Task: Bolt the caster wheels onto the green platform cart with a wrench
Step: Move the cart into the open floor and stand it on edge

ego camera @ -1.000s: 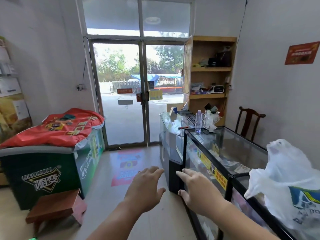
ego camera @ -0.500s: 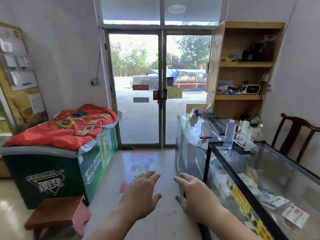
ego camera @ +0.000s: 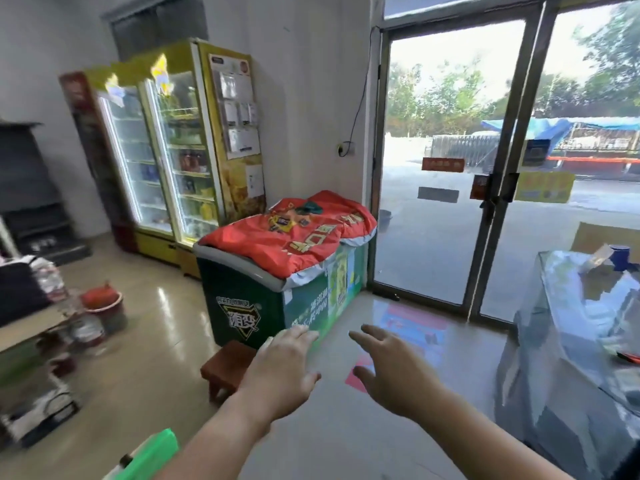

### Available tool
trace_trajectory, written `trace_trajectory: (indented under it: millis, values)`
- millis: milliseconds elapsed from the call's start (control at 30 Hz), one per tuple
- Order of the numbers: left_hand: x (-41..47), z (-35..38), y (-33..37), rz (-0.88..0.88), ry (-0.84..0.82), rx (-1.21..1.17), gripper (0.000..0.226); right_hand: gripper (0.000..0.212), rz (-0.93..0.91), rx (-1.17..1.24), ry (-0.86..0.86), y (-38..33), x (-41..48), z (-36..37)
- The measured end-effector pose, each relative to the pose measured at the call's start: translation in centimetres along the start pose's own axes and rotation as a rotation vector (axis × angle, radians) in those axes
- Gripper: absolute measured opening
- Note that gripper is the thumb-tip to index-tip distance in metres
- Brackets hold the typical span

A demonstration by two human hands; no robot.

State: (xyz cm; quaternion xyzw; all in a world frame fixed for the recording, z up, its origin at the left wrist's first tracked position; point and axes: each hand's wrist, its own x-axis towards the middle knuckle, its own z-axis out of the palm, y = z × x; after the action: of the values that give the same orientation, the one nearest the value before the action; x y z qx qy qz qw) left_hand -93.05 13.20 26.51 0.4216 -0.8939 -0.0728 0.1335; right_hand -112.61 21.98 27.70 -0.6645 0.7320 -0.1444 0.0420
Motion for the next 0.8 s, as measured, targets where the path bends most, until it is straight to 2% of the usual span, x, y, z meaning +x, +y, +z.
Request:
trace_trajectory:
  millis: [167, 467, 600, 800]
  values:
    - [5.4, 0.7, -6.2, -0.139, 0.05, 0.008, 0.068, 0.062, -0.166, 0.021, -0.02, -0.8, 10.5, 2.5]
    - [18.4, 2.3, -16.9, -0.266, 0.068, -0.041, 0.066, 0.059, -0.247, 0.046, -0.063, -0.5, 27.5, 5.1]
    - [22.4, 3.0, -20.4, -0.329, 0.048, -0.052, 0.065, 0.059, -0.286, 0.035, -0.132, -0.5, 34.1, 6.4]
    - [25.6, 3.8, -27.2, -0.576, 0.079, -0.069, 0.063, 0.058, -0.495, 0.028, -0.216, -3.4, 44.9, 9.9]
